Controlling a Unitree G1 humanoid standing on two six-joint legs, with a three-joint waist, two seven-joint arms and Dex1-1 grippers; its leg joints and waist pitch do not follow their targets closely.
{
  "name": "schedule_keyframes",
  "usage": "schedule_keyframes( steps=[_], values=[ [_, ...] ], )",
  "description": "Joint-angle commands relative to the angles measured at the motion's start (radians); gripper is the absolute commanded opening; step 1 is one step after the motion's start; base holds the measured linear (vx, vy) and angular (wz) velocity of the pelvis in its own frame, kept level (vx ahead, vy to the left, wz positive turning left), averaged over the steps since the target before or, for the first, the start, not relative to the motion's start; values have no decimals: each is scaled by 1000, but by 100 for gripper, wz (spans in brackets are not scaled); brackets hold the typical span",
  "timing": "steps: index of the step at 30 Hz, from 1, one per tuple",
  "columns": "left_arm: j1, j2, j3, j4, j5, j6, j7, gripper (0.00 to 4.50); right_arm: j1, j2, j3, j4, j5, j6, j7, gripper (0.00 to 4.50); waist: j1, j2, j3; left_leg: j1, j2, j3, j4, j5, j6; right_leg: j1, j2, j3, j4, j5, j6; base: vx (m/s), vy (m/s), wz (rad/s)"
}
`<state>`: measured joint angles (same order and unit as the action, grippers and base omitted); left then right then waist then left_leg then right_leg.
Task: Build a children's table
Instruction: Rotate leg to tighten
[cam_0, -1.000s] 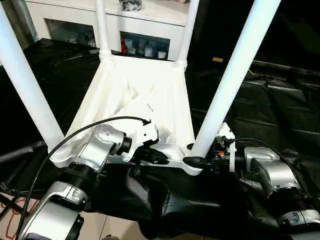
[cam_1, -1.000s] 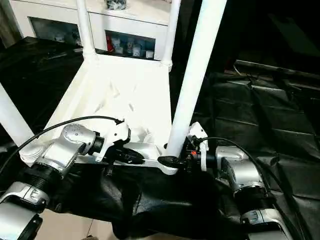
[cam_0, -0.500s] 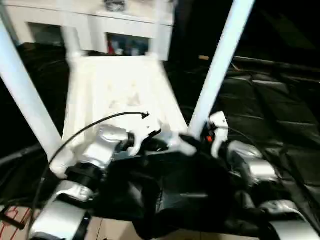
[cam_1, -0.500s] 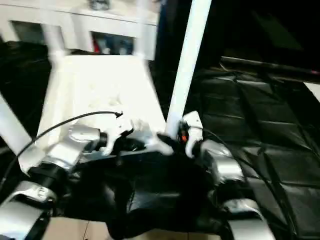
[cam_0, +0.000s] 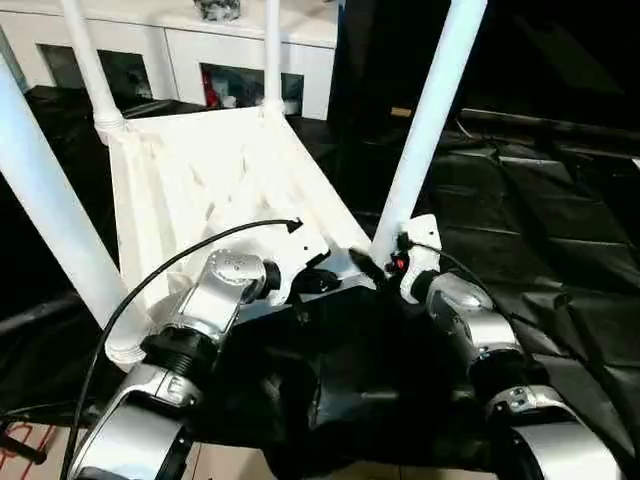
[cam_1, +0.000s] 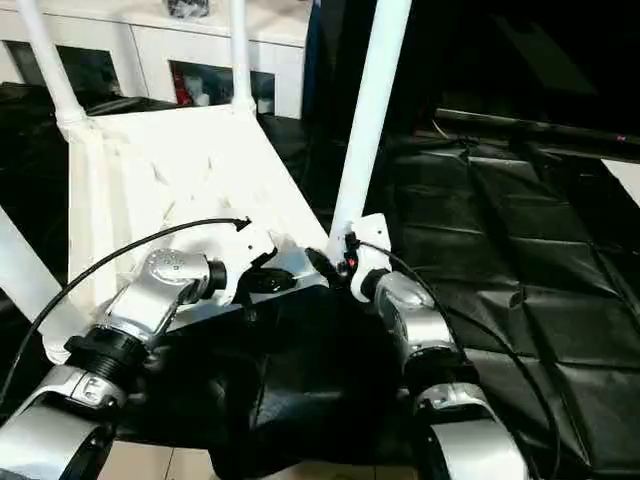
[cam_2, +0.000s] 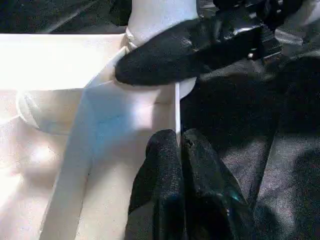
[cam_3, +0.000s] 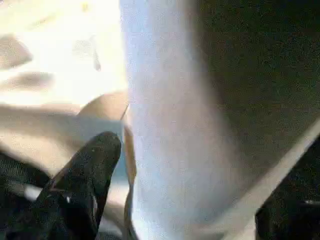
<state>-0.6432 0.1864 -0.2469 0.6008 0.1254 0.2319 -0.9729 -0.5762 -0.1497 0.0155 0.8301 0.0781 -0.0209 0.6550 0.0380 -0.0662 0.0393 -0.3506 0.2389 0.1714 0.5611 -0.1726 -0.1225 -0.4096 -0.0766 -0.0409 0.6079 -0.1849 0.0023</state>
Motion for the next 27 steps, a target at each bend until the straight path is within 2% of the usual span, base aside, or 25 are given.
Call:
schedule_keyframes(
  steps=[1,2,4,7,8,9,11,13,15,17,18,21,24,27],
  values=[
    [-4,-40,-60,-28,-32,-42,-69,0,19,-2,62,-30,-9,-12,120,375,9,6,-55,-3,-12,18,-55,-245,44,51,-35,27,-74,-164,-213,0,0,0],
    [-2,-30,-59,-31,-33,-45,-84,0,39,-37,57,-73,18,-9,207,375,10,4,-55,-3,-13,19,-54,-234,53,51,-34,28,-72,-141,-220,0,0,0],
    [-1,-19,-59,-33,-34,-49,-99,0,60,-76,52,-120,51,11,300,375,22,3,-59,-5,-14,21,-48,-169,85,58,-32,28,-59,-30,-249,0,0,0],
    [0,-4,-55,-29,-36,-57,-113,0,96,-168,65,-193,79,35,449,375,35,-2,-58,-5,-13,23,-44,-141,120,58,-32,26,-55,14,-267,0,0,0],
    [1,-2,-54,-29,-37,-57,-115,0,100,-187,66,-199,82,41,470,375,38,-4,-57,-5,-12,23,-44,-144,121,59,-32,25,-57,2,-266,0,0,0],
    [0,5,-54,-24,-39,-64,-120,0,105,-229,59,-215,103,62,511,375,43,-10,-55,-5,-13,24,-44,-155,118,58,-33,25,-59,-29,-261,0,0,0],
    [0,10,-53,-23,-39,-67,-126,0,113,-258,50,-234,119,83,547,375,49,-9,-52,-2,-10,23,-46,-197,104,53,-37,26,-66,-115,-244,0,0,0],
    [0,14,-52,-22,-39,-70,-131,0,117,-277,40,-245,124,94,570,375,48,-10,-50,-6,-10,21,-48,-210,92,53,-39,25,-69,-167,-222,0,0,0],
    [-1,19,-54,-22,-39,-72,-142,0,114,-291,27,-239,118,84,566,375,49,-11,-53,-4,-10,21,-47,-208,80,52,-40,25,-71,-190,-212,0,0,0],
    [-1,23,-54,-23,-41,-72,-149,0,108,-295,19,-233,115,77,553,375,48,-10,-54,-6,-11,21,-46,-191,77,52,-39,25,-68,-167,-215,0,0,0],
    [0,27,-56,-24,-45,-77,-162,0,103,-295,19,-237,115,72,541,375,48,-9,-56,-6,-13,20,-45,-166,79,54,-37,25,-63,-126,-221,0,0,0],
    [2,32,-59,-26,-49,-82,-170,0,104,-290,27,-254,117,72,533,375,48,-11,-57,-7,-14,22,-42,-145,91,55,-35,24,-58,-79,-235,0,0,0],
    [2,34,-61,-25,-50,-83,-171,0,95,-262,36,-239,99,45,490,375,48,-10,-56,-7,-13,22,-43,-154,89,54,-36,23,-60,-100,-233,0,0,0],
    [0,36,-62,-21,-50,-84,-173,0,62,-224,58,-177,56,33,424,375,44,-7,-56,-6,-13,20,-46,-171,70,52,-37,23,-62,-138,-226,0,0,0]
  ],
)
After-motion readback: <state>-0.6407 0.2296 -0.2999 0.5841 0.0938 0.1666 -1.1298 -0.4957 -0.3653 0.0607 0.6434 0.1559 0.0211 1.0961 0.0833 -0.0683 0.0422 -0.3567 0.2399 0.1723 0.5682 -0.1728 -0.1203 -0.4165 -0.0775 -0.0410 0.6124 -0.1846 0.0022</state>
